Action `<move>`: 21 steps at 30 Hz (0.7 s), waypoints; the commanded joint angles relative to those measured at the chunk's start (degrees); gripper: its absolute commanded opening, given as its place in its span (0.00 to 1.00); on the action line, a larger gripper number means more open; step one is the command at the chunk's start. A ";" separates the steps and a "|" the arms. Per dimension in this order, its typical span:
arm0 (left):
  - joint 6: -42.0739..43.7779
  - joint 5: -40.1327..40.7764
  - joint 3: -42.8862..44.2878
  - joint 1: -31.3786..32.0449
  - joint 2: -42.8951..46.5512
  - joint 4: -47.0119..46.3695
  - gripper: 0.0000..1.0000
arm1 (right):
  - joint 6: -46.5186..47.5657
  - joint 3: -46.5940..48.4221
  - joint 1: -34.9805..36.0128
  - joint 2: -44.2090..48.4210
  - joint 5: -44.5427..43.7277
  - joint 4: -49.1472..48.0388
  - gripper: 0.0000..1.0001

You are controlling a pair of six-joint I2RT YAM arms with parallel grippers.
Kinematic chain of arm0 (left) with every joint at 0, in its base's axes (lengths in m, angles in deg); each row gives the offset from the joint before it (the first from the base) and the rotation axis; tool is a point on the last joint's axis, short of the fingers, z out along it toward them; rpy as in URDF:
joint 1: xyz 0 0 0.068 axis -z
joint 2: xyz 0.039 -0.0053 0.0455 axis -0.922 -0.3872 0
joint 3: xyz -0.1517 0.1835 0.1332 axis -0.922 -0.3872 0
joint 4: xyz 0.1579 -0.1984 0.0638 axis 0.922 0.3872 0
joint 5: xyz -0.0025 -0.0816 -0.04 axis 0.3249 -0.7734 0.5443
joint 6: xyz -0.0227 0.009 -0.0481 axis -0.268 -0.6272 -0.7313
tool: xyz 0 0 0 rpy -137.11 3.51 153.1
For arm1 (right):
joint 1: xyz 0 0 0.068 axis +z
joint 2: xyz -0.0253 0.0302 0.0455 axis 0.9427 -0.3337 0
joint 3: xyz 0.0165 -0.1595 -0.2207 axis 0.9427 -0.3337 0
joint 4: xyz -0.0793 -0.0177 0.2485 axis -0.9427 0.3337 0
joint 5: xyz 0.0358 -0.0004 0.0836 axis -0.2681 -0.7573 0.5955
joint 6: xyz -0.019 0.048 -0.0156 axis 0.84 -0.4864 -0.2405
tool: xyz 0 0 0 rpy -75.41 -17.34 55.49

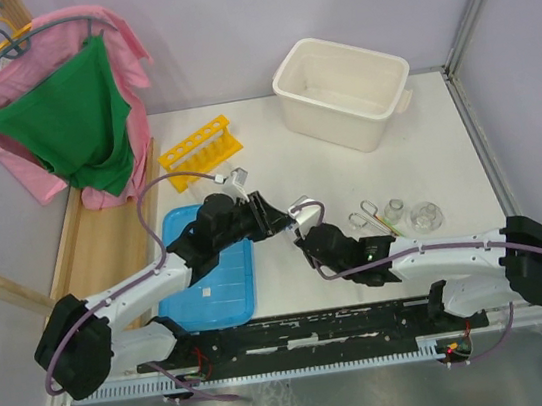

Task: Organize the chemistry lab equipment
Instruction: Pick up the test tube at the center of the board.

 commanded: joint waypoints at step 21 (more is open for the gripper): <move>0.62 2.92 1.76 1.11 -6.26 -1.06 0.42 | 0.84 2.32 2.25 0.96 -2.21 -2.28 0.02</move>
